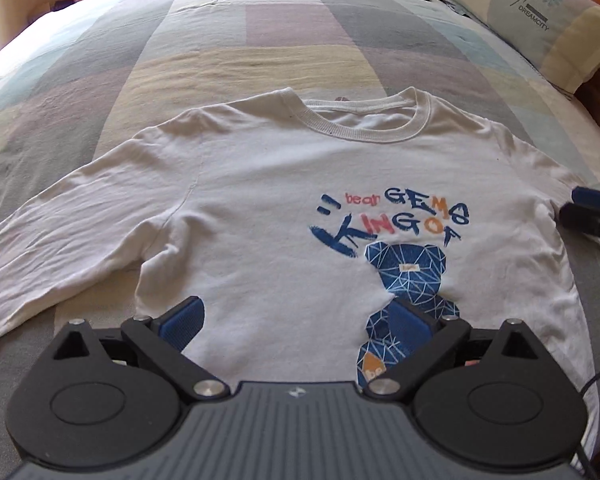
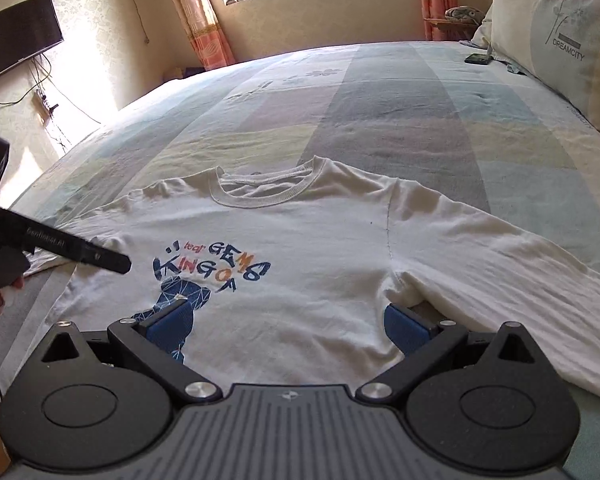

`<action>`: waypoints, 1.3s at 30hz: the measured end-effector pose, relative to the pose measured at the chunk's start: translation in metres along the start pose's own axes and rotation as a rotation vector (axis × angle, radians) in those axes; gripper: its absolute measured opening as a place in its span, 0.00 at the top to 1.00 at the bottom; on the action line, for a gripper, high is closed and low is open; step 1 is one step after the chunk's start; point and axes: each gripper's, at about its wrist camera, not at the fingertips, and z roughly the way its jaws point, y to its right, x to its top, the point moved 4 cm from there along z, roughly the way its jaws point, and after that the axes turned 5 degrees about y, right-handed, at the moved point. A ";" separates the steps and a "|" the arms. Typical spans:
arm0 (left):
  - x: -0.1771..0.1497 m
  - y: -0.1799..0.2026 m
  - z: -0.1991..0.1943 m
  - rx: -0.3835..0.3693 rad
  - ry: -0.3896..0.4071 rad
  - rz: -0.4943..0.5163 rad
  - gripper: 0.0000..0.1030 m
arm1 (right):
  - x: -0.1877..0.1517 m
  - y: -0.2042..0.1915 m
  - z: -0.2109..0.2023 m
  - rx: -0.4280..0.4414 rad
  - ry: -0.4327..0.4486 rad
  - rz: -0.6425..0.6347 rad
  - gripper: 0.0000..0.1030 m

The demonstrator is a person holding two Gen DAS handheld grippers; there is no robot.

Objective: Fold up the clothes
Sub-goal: 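Move the open left gripper over the sleeve toward its ribbed cuff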

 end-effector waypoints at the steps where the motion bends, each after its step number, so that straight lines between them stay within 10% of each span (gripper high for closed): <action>1: -0.010 -0.001 -0.006 0.016 0.006 -0.009 0.05 | 0.010 0.003 0.011 0.011 0.012 0.001 0.00; 11: -0.072 0.008 -0.028 0.022 -0.007 -0.118 0.05 | 0.065 0.030 0.150 0.165 -0.056 0.162 0.00; 21: -0.086 0.003 -0.031 0.033 -0.007 -0.163 0.05 | 0.087 0.031 0.195 0.180 -0.041 0.141 0.00; 29: -0.107 -0.011 -0.023 0.030 -0.120 -0.197 0.05 | 0.077 0.010 0.162 0.090 -0.114 -0.001 0.00; 39: -0.067 -0.026 -0.019 -0.016 -0.018 -0.186 0.05 | -0.031 -0.037 0.057 0.020 -0.293 -0.272 0.00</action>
